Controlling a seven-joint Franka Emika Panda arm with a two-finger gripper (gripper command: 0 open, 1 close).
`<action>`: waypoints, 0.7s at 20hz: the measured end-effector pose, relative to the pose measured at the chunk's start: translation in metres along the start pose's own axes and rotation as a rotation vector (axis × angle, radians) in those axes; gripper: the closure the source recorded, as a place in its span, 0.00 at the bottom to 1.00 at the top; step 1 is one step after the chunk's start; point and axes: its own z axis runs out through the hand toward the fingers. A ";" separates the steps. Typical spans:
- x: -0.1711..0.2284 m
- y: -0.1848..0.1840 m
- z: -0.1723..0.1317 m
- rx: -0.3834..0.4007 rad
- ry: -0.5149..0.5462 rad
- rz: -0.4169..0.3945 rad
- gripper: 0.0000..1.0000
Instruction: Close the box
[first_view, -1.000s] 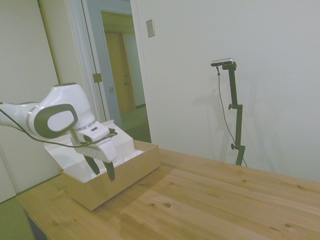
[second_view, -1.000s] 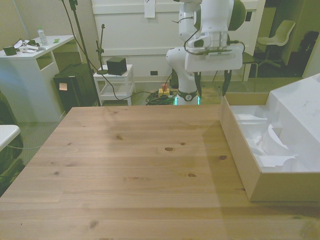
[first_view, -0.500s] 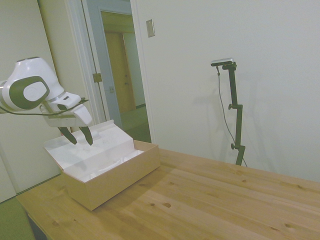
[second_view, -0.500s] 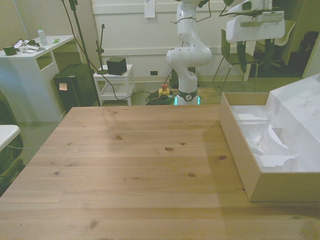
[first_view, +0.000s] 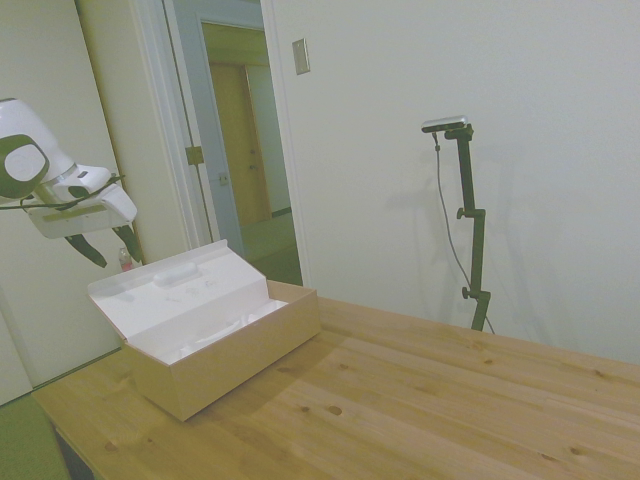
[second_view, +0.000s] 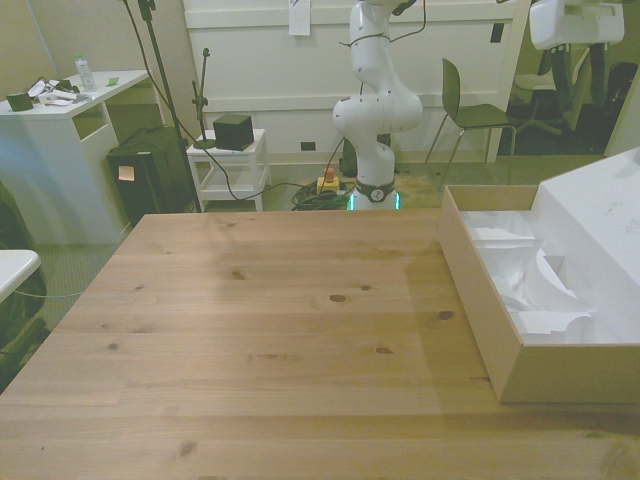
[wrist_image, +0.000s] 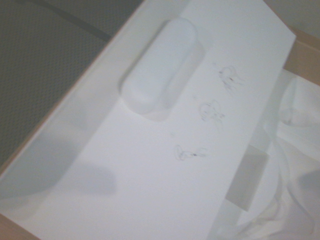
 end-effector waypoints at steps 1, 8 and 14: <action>-0.002 -0.009 0.003 -0.001 0.005 -0.025 0.00; 0.007 -0.091 0.045 -0.030 0.040 -0.164 0.00; 0.005 -0.162 0.084 -0.111 0.068 -0.276 0.00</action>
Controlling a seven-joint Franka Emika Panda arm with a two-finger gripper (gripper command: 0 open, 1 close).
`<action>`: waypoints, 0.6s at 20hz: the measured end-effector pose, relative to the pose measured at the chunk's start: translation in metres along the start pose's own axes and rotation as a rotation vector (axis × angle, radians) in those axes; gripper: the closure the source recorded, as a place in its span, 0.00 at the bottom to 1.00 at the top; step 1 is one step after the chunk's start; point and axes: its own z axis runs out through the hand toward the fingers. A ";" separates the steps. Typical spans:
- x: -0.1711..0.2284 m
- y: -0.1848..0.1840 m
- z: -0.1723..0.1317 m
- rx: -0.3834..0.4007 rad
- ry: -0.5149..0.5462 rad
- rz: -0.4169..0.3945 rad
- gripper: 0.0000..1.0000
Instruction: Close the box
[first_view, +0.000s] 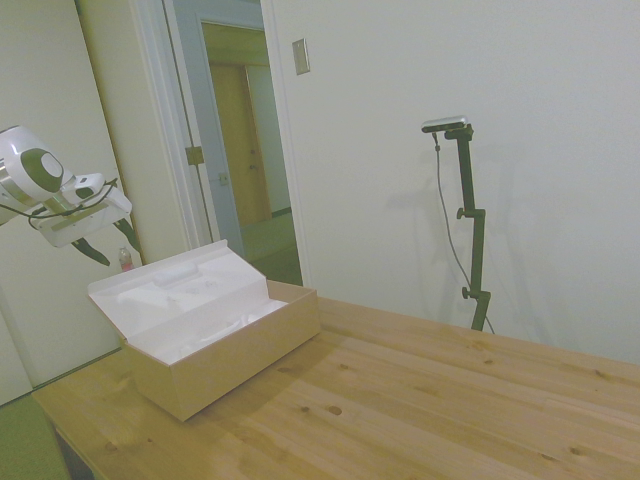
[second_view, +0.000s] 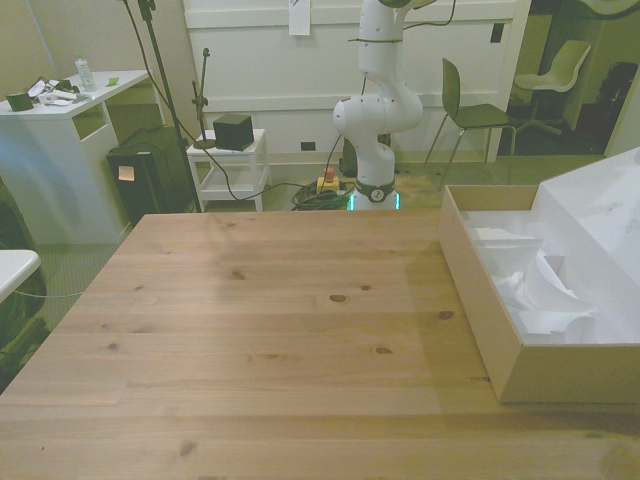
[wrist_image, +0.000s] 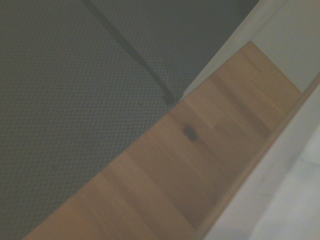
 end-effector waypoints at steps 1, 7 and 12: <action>0.003 -0.010 0.011 -0.015 -0.005 -0.018 0.00; 0.021 -0.050 0.095 -0.081 -0.057 -0.034 0.00; 0.043 -0.014 0.076 -0.086 -0.051 0.044 0.00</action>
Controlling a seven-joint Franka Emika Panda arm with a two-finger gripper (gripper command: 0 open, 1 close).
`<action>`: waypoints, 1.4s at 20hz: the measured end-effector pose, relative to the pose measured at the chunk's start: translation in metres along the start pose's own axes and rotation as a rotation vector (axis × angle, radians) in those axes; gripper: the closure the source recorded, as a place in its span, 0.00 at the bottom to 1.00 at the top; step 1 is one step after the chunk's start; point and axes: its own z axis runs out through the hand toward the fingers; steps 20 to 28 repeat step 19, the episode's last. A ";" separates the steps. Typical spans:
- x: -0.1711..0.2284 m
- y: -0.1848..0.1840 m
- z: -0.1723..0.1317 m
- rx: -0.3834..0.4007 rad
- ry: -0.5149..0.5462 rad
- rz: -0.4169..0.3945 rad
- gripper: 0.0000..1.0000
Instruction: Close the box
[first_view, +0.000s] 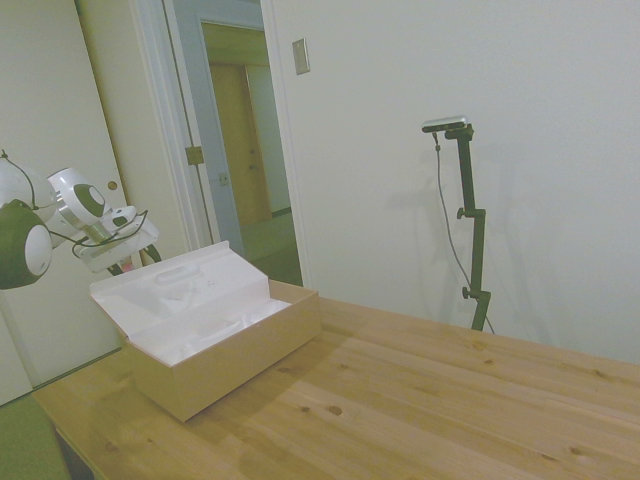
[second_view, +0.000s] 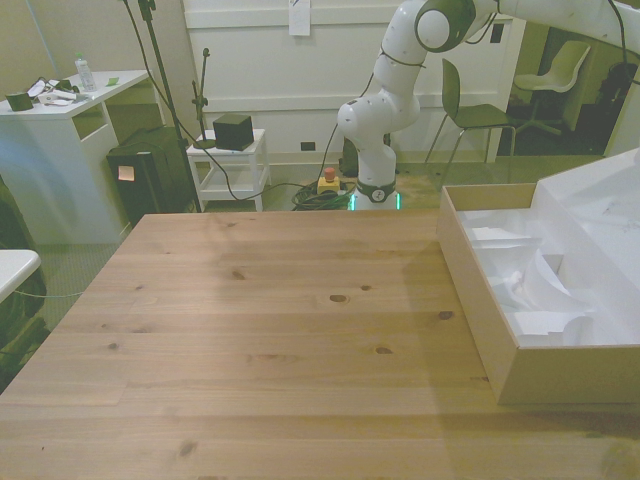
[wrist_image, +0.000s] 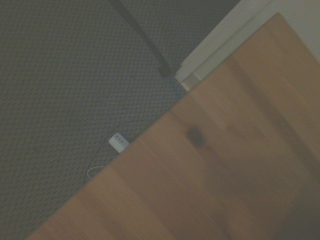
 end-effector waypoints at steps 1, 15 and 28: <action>0.009 0.018 -0.015 0.002 0.015 0.029 0.00; 0.002 0.372 0.024 -0.076 -0.121 0.465 0.00; -0.046 0.470 0.029 -0.044 -0.143 0.582 0.00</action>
